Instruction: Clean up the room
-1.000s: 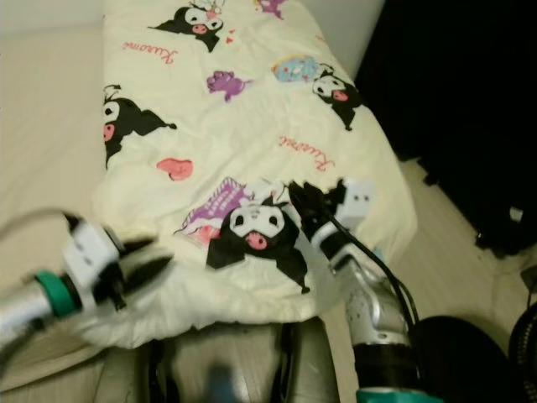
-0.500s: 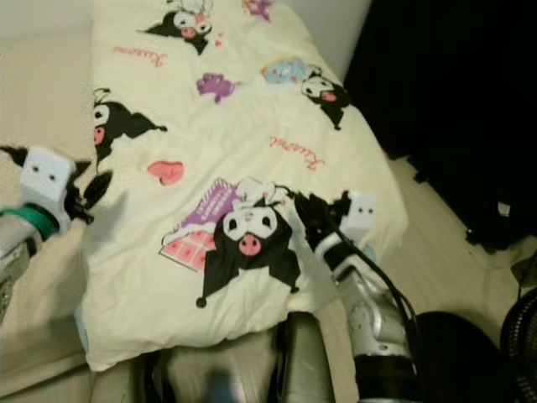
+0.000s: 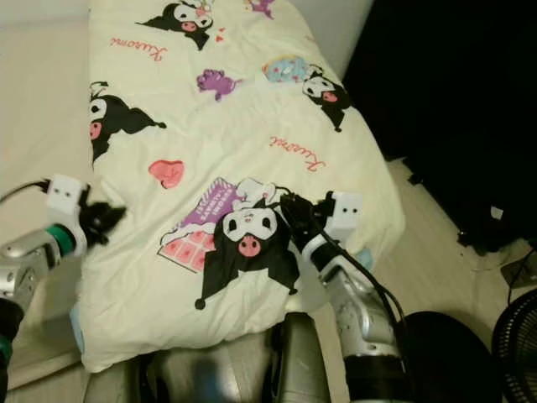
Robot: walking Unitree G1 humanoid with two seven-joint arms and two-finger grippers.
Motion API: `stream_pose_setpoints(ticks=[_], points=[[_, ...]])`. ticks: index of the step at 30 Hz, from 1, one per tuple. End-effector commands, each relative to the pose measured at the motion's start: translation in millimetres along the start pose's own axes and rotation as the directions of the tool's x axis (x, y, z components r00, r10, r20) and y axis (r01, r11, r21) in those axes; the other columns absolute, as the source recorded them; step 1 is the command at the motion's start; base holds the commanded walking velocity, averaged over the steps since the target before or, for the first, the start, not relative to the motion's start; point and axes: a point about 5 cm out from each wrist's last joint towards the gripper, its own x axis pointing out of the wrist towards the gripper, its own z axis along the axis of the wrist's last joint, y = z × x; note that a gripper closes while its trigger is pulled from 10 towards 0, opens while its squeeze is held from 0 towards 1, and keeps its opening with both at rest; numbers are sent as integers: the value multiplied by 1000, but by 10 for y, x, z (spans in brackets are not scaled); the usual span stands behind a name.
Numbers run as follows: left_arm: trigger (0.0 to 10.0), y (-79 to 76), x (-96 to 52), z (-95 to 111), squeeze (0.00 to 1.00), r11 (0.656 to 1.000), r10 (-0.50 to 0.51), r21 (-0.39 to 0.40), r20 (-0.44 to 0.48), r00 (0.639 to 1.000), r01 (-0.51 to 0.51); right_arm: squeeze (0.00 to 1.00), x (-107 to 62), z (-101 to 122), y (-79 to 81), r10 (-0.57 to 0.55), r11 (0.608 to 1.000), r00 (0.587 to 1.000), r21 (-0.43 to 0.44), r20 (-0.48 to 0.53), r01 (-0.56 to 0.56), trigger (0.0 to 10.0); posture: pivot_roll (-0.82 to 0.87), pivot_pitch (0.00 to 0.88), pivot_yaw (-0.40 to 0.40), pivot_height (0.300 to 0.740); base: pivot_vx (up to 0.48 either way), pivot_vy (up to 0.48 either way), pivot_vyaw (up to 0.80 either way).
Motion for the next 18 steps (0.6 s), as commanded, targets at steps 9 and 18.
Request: stream_pose_setpoints(ticks=[9, 18], points=[[10000, -790, -644, -892, 0, 933, -333, 38, -285, 899, 357, 0, -165, -116, -125, -68, 998, 997, 11, -36, 69, 10000, -7, 233, 31, 572, 0, 0, 0], [10000, -1021, -982, -1374, 0, 942, -332, -92, -403, 853, 323, 0, -105, -100, -114, -52, 999, 998, 7, -45, 53, 10000, 13, 227, 9, 572, 0, 0, 0]])
